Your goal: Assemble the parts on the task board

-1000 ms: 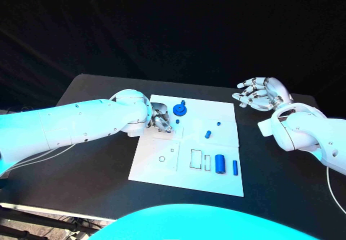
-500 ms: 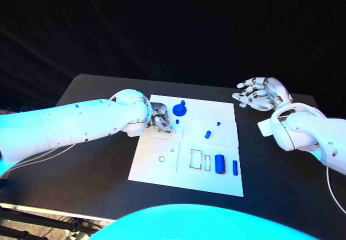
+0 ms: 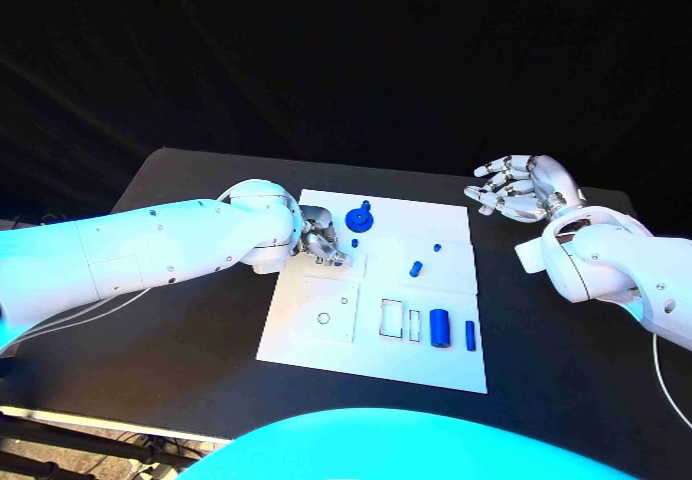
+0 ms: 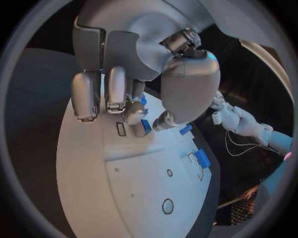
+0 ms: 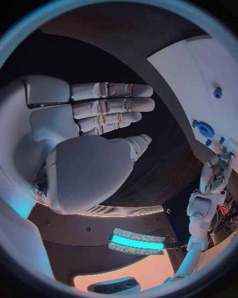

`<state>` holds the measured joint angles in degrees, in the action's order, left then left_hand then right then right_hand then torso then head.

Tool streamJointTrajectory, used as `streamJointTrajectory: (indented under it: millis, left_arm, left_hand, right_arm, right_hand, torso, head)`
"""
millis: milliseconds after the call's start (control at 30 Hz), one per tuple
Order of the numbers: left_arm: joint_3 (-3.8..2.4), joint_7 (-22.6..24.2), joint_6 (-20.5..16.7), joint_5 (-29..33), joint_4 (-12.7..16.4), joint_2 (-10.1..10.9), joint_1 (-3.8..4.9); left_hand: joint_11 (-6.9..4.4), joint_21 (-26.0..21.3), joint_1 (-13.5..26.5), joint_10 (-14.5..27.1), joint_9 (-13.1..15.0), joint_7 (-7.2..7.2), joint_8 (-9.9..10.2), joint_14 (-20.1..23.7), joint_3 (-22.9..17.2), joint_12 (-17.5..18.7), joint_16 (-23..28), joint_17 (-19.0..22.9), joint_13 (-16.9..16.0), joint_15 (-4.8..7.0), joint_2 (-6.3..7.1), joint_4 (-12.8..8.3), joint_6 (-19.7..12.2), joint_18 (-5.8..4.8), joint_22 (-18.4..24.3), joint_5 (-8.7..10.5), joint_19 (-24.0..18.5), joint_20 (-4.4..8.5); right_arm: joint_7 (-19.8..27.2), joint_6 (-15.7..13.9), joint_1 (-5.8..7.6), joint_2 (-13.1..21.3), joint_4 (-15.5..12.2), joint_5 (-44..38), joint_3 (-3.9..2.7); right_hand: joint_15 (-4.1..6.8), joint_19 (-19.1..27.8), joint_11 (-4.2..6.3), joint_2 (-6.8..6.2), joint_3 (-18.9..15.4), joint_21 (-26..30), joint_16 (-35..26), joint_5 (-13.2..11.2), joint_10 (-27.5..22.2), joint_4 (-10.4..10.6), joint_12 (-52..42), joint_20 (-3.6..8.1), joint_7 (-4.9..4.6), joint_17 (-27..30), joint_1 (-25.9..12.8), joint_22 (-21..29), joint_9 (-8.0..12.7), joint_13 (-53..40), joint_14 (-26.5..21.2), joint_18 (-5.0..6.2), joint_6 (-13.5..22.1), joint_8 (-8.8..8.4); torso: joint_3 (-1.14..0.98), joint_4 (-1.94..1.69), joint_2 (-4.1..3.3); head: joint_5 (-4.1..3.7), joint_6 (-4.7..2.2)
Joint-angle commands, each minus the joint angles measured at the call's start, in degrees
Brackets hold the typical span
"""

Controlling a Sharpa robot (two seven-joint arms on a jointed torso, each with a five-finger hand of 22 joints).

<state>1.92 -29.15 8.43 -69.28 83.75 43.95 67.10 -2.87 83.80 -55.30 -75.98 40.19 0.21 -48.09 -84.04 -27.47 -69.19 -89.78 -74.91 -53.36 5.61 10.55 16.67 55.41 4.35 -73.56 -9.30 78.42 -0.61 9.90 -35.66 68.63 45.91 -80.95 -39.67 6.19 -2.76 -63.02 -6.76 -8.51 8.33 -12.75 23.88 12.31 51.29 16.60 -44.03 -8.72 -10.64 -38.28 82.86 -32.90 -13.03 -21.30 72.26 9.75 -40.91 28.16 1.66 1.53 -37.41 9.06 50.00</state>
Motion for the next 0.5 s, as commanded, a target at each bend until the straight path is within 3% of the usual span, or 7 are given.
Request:
streamJointTrajectory:
  millis: [33,300,500]
  left_arm:
    - [-0.04,-0.09,-0.59,-0.22,0.26,0.12,-0.01]
    - [-0.13,-0.1,-0.84,-0.24,0.89,0.71,-0.01]
    - [-0.69,-0.13,-1.62,0.51,1.64,1.15,-0.01]
  left_hand:
    - [-0.33,0.01,0.34,0.09,-0.1,0.13,0.36,-5.96,0.61,0.22,-0.22,-15.09,-0.07,0.25,0.07,0.12,0.07,-0.8,-0.05,0.43,0.28,-0.09]
    - [-0.32,-0.02,0.49,0.09,-0.11,0.12,0.43,-5.96,1.3,0.23,-0.22,-15.09,-0.09,0.26,0.11,0.13,0.07,-0.79,-0.02,1.07,0.27,-0.09]
    - [-0.31,-0.06,0.66,0.22,-0.12,0.14,0.49,-5.96,1.81,0.4,-0.22,-15.09,0.15,0.26,0.19,0.16,0.0,-0.77,0.08,1.48,0.2,-0.09]
  right_arm:
    - [0.52,0.62,-0.04,0.01,-0.06,-0.26,-0.01]
    - [0.54,0.63,-0.05,0.04,-0.07,-0.25,-0.01]
    - [0.56,0.64,-0.1,0.02,-0.04,-0.2,-0.01]
  right_hand:
    - [-0.05,-0.17,-0.14,-0.18,-0.01,0.35,-0.29,0.14,-0.13,0.12,0.19,-0.37,-0.78,-0.05,-0.6,0.04,0.06,0.09,0.37,0.65,0.26,0.35]
    - [-0.06,-0.19,-0.14,-0.15,-0.04,0.39,-0.36,0.14,-0.12,0.13,0.17,-0.38,-0.78,-0.08,-0.74,0.09,0.07,0.12,0.39,0.65,0.26,0.37]
    - [-0.07,-0.2,-0.15,-0.11,-0.1,0.44,-0.46,0.14,-0.12,0.13,0.14,-0.39,-0.78,-0.13,-0.95,0.16,0.08,0.17,0.42,0.65,0.26,0.41]
  torso:
    - [0.02,0.0,0.02]
    - [0.02,0.0,0.02]
    - [0.05,-0.01,0.04]
  head:
    - [-0.05,0.0]
    - [-0.14,-0.02]
    - [-0.16,-0.09]
